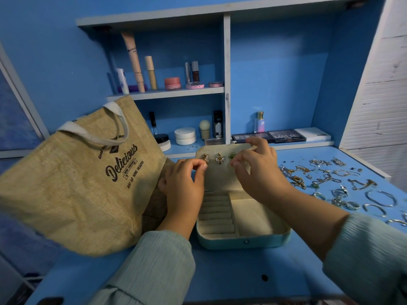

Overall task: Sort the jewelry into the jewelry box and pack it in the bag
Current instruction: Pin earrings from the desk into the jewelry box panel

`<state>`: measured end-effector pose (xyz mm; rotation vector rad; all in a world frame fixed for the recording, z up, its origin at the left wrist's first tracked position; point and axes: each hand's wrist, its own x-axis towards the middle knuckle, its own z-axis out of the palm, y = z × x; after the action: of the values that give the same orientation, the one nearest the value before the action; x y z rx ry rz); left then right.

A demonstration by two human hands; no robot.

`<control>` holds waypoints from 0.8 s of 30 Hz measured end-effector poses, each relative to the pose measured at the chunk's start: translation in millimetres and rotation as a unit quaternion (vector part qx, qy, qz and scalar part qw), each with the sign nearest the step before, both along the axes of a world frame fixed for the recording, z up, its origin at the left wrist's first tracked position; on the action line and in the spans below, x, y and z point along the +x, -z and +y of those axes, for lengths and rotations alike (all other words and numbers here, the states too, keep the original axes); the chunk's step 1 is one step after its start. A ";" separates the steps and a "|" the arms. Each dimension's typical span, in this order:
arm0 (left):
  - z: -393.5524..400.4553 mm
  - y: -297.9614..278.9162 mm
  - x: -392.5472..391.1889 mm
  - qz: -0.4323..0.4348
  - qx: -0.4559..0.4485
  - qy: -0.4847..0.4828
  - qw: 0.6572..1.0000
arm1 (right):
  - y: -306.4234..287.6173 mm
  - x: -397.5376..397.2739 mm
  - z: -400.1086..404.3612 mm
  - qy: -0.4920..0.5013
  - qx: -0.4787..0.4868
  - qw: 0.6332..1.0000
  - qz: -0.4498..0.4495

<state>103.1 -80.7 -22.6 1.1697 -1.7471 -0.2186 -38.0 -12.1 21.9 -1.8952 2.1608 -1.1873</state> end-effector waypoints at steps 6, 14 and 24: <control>-2.2 -0.4 1.8 0.046 0.023 0.033 0.998 | 1.1 -0.9 1.2 -0.004 -0.009 1.000 0.001; -3.1 -1.6 0.9 0.049 0.033 0.040 0.997 | 3.2 -2.2 -0.2 -0.012 -0.019 1.000 0.001; 2.6 -5.1 0.7 -0.030 0.029 -0.018 0.999 | 4.2 -2.2 -2.6 -0.008 -0.024 1.000 0.007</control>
<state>103.8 -78.1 -17.6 1.2607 -1.7795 -0.2161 -40.2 -14.7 17.7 -1.9404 2.1391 -1.2392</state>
